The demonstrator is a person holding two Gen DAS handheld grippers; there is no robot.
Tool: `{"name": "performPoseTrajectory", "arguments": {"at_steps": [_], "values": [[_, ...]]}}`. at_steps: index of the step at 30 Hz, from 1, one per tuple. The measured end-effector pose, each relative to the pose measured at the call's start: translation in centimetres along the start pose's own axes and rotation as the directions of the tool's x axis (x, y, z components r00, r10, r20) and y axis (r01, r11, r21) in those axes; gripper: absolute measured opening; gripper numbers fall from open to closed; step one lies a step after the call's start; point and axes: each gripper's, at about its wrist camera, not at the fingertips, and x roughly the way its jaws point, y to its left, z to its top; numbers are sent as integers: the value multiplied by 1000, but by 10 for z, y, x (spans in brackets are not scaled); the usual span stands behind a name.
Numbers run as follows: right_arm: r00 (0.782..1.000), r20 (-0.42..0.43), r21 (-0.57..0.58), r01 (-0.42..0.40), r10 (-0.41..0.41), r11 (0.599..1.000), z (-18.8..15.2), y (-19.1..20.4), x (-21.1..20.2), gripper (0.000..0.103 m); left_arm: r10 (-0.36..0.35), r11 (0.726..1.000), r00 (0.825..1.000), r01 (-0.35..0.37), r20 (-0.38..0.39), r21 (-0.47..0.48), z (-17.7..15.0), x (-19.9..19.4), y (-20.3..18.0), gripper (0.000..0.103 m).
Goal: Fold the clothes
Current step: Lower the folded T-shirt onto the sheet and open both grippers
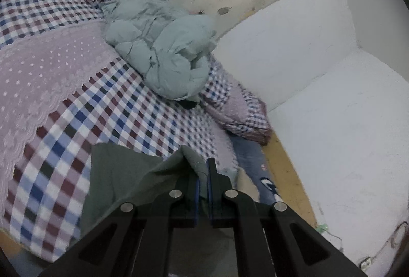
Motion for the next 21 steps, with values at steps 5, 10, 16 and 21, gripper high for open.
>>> {"name": "performPoseTrajectory", "arguments": {"at_steps": [5, 10, 16, 21], "values": [[1000, 2, -15, -24, 24, 1000, 17, -3, 67, 0, 78, 997, 996, -78, -42, -13, 27, 55, 18, 3], [995, -17, -8, -98, 98, 995, 33, -8, 134, 0, 151, 988, 986, -154, -66, -32, 49, 109, 41, 3], [971, -80, 28, -222, 223, 975, 41, -5, 213, 0, 255, 964, 955, -263, -150, -31, 66, 180, 64, 3], [900, -177, 77, -390, 398, 918, 38, 8, 282, 0, 415, 909, 890, -412, -189, 60, 63, 237, 89, 3]]}}
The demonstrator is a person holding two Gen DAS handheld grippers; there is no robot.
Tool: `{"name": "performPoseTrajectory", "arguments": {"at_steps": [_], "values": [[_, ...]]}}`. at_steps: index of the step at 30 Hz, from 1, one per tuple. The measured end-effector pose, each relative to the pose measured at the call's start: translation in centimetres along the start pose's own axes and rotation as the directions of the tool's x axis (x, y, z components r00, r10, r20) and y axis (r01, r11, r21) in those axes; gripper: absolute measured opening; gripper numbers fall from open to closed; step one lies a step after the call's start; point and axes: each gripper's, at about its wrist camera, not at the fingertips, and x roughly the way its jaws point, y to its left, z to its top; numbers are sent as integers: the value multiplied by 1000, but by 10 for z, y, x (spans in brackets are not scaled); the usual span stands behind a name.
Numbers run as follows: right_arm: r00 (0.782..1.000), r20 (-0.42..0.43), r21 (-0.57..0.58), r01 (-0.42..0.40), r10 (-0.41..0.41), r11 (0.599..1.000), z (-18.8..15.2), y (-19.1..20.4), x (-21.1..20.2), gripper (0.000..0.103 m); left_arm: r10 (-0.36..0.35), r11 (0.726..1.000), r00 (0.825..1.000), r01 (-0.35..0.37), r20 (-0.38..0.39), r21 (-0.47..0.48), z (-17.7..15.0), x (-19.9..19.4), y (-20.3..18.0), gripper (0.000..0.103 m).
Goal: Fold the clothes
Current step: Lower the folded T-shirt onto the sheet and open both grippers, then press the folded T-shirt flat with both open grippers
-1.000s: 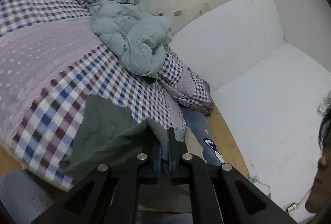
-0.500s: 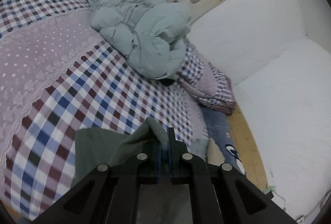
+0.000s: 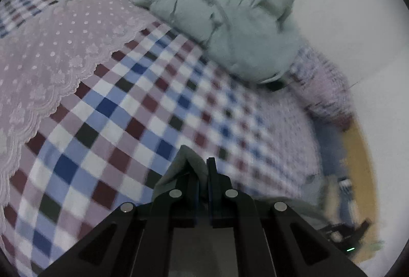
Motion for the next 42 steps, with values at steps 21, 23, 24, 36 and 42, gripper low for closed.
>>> {"name": "performPoseTrajectory", "arguments": {"at_steps": [21, 23, 24, 36, 42], "values": [[975, -223, 343, 64, 15, 937, -19, -46, 94, 50, -79, 996, 995, 77, 55, 51, -73, -84, 80, 64], [972, -234, 358, 110, -25, 927, -24, -51, 85, 56, -76, 995, 996, 73, 53, 61, -93, -98, 89, 64], [968, -246, 371, 138, -46, 918, -28, -55, 80, 61, -80, 995, 996, 77, 50, 62, -104, -105, 93, 64], [986, -116, 392, -69, 124, 918, -11, 22, -5, 70, -5, 983, 996, 20, -84, 181, -218, -132, 90, 64], [974, 98, 140, -216, 203, 966, 61, 110, -45, 71, -7, 995, 986, 24, -168, 95, -239, -119, 106, 39]]}}
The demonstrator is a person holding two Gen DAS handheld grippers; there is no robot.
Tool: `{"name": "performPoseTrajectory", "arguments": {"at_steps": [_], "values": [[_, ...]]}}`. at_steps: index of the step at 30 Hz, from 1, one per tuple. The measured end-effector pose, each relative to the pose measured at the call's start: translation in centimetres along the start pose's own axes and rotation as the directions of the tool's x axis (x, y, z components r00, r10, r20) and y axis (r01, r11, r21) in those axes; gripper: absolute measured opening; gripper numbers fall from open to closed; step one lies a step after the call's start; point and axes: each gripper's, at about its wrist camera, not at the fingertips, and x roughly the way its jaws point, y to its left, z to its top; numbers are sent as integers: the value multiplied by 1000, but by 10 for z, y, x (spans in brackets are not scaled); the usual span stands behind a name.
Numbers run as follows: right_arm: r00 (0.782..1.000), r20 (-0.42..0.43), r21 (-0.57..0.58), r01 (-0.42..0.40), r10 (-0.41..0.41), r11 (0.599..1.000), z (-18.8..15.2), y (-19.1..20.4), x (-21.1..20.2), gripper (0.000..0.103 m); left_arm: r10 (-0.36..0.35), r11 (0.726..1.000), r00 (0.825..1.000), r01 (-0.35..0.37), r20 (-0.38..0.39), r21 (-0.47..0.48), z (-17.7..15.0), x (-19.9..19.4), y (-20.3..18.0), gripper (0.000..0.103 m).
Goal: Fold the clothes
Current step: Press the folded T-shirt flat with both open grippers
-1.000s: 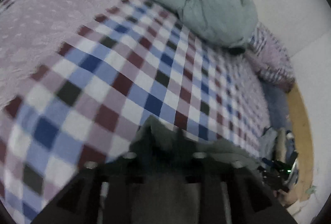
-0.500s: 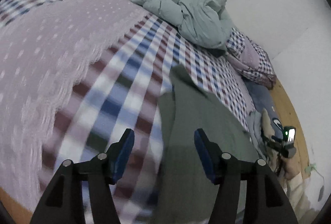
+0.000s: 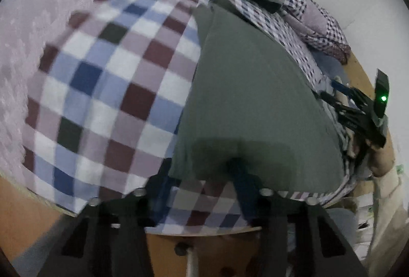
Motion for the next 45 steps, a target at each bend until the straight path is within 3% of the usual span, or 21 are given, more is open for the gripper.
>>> {"name": "performPoseTrajectory", "arguments": {"at_steps": [4, 7, 11, 14, 19, 23, 26, 29, 32, 36, 45], "values": [[990, 28, -142, -136, 142, 981, 37, 52, 24, 73, -56, 997, 998, 56, 12, -54, 1, 0, 10, 25], [979, 8, -148, -198, 202, 969, 62, 57, 49, 73, -86, 991, 996, 88, 26, -96, -1, -1, 19, 14], [963, -5, -93, -269, 270, 959, 96, 59, 72, 73, -85, 991, 995, 89, 46, -96, -2, -5, 24, 9], [957, -39, -138, -291, 289, 947, 115, 73, 85, 73, -81, 992, 995, 86, 54, -92, -7, -8, 26, 8], [970, -52, -250, -242, 237, 937, 145, 84, 101, 73, -100, 988, 994, 105, 51, -110, -13, -11, 32, 8], [998, -8, -251, -62, 62, 966, 181, 72, 115, 72, -112, 986, 992, 118, 51, -118, -19, -14, 35, 8], [996, 66, -189, 78, -67, 979, 200, 57, 110, 72, -113, 986, 992, 118, 52, -117, -20, -15, 35, 8], [995, 93, -100, 38, -29, 994, 203, 39, 92, 73, -110, 987, 992, 116, 54, -110, -13, -8, 29, 8], [996, 86, -85, 43, -35, 995, 190, 28, 77, 73, -117, 986, 992, 123, 55, -113, -8, -6, 28, 8], [997, 60, -40, 55, -52, 998, 145, 7, 49, 73, -128, 984, 990, 134, 62, -118, -8, -7, 27, 8], [994, 102, 232, 5, -29, 973, 14, -17, -46, 74, -129, 984, 987, 138, 93, -109, -9, -10, 23, 8]]}}
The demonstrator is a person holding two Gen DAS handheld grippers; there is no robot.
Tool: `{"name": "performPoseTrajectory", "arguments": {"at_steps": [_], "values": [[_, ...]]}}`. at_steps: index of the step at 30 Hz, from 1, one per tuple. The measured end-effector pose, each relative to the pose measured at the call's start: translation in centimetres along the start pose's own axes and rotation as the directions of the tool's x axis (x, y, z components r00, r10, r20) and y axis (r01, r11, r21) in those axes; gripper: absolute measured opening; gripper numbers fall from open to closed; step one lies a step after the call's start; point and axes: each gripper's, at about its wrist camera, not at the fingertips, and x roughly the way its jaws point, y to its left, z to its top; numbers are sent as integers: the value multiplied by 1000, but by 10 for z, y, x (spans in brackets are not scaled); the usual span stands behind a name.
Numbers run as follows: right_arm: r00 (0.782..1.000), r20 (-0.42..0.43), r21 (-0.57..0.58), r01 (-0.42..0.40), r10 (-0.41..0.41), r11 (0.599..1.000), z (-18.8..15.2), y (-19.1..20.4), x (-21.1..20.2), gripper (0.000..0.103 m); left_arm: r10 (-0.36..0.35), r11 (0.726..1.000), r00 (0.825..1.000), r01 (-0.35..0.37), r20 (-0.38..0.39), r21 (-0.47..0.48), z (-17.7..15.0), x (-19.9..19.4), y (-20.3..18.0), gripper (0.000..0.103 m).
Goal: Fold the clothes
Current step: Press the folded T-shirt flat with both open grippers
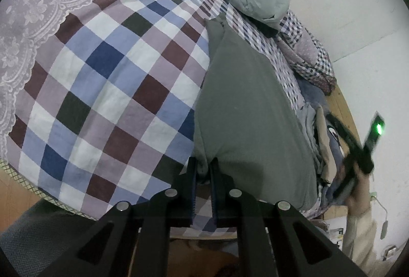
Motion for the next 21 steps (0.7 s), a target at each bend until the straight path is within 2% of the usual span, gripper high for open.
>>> {"name": "performPoseTrajectory", "arguments": {"at_steps": [4, 6, 8, 10, 12, 14, 16, 18, 19, 21], "values": [[997, 20, 128, 70, -73, 989, -61, -22, -54, 79, -4, 1000, 1000, 4, 14, 2, -1, 0, 0, 8], [994, -19, 130, 105, -103, 986, -91, -23, -71, 79, -11, 1000, 1000, 11, 20, 5, -1, -1, -1, 8], [987, -62, 80, 150, -145, 986, -123, -20, -88, 79, -18, 1000, 999, 18, 26, 3, -2, -1, 0, 9], [983, -82, 90, 173, -166, 981, -143, -19, -101, 79, -28, 1000, 999, 28, 37, -4, -2, -2, 1, 13], [986, -77, 182, 162, -150, 970, -158, -22, -118, 79, -51, 999, 997, 52, 56, -16, -2, -4, 1, 21], [993, -42, 316, 120, -112, 941, -167, -22, -134, 79, -87, 996, 993, 90, 74, -30, -3, -7, 2, 36], [997, 36, 435, 51, -74, 899, -172, -15, -144, 81, -128, 990, 987, 133, 92, -47, -4, -10, 4, 54], [991, 113, 488, 1, -64, 873, -173, 0, -144, 82, -155, 986, 983, 160, 94, -55, -5, -10, 6, 60], [985, 155, 486, -13, -72, 874, -173, 14, -141, 82, -162, 984, 983, 168, 91, -59, -5, -10, 7, 63], [972, 212, 425, -1, -99, 905, -175, 45, -135, 82, -175, 981, 981, 181, 85, -71, -6, -9, 9, 65]]}}
